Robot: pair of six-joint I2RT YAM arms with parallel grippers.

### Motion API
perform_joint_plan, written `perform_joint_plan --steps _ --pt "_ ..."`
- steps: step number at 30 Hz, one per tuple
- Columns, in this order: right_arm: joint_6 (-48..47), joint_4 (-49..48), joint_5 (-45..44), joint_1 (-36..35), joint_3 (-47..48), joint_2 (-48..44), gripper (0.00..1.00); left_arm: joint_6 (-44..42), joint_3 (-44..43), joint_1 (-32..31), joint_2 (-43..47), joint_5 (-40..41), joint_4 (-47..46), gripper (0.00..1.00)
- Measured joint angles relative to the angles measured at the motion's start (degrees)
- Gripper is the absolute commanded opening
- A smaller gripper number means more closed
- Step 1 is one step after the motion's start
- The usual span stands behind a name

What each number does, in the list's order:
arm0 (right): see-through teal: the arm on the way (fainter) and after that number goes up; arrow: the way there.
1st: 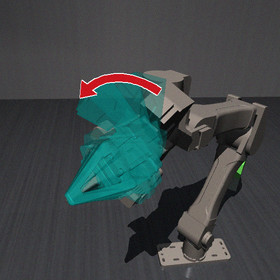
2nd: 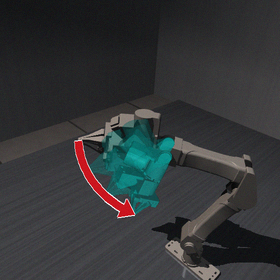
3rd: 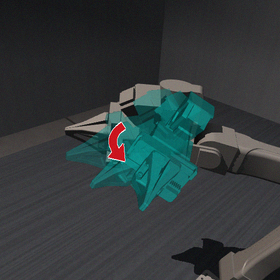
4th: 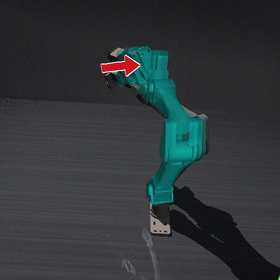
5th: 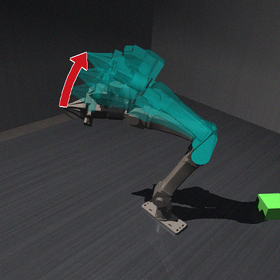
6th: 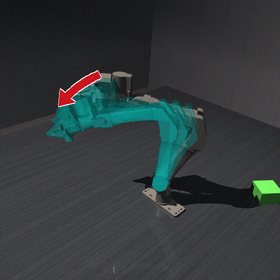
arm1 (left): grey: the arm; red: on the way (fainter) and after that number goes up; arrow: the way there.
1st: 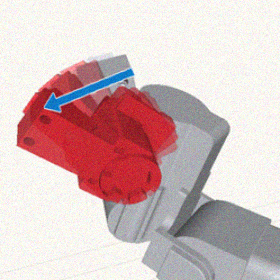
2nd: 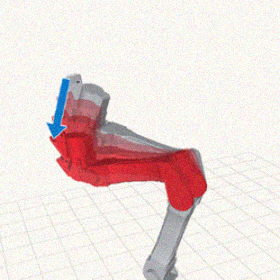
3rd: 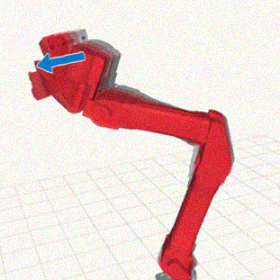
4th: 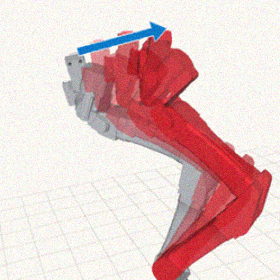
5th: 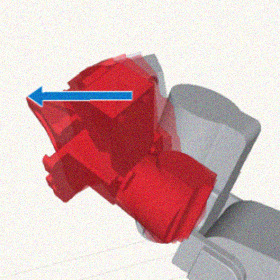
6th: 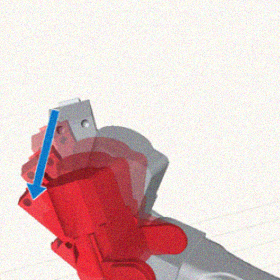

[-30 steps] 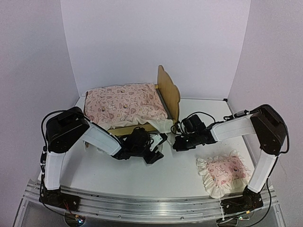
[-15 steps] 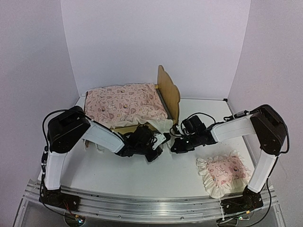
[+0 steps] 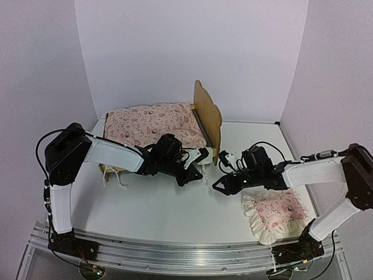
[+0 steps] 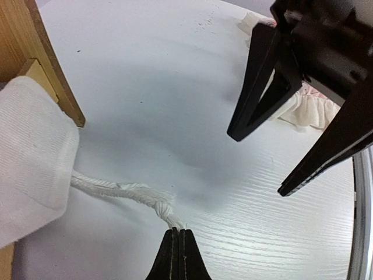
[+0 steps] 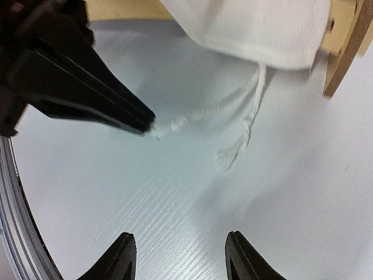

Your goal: Set up the pet bed

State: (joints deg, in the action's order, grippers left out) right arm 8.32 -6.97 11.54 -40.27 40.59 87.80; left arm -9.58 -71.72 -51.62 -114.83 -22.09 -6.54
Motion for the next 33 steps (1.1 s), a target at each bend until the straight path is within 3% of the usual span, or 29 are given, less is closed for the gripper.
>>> perform_joint_plan --steps 5,9,19,33 --pt "-8.3 -19.1 -0.6 0.0 -7.7 -2.2 0.52 3.3 -0.9 -0.1 0.0 -2.3 0.7 0.0" --pt "-15.3 -30.7 -0.8 0.0 -8.9 6.0 0.5 5.4 -2.5 0.6 0.0 -4.3 0.9 0.0" --pt "-25.2 -40.8 -1.0 0.0 -5.6 13.7 0.42 6.6 -3.2 2.4 -0.7 -6.4 1.1 0.0" --pt "-29.9 -44.4 -1.4 0.0 -0.9 19.6 0.14 6.5 -3.2 2.8 -0.7 -6.6 1.1 0.0"
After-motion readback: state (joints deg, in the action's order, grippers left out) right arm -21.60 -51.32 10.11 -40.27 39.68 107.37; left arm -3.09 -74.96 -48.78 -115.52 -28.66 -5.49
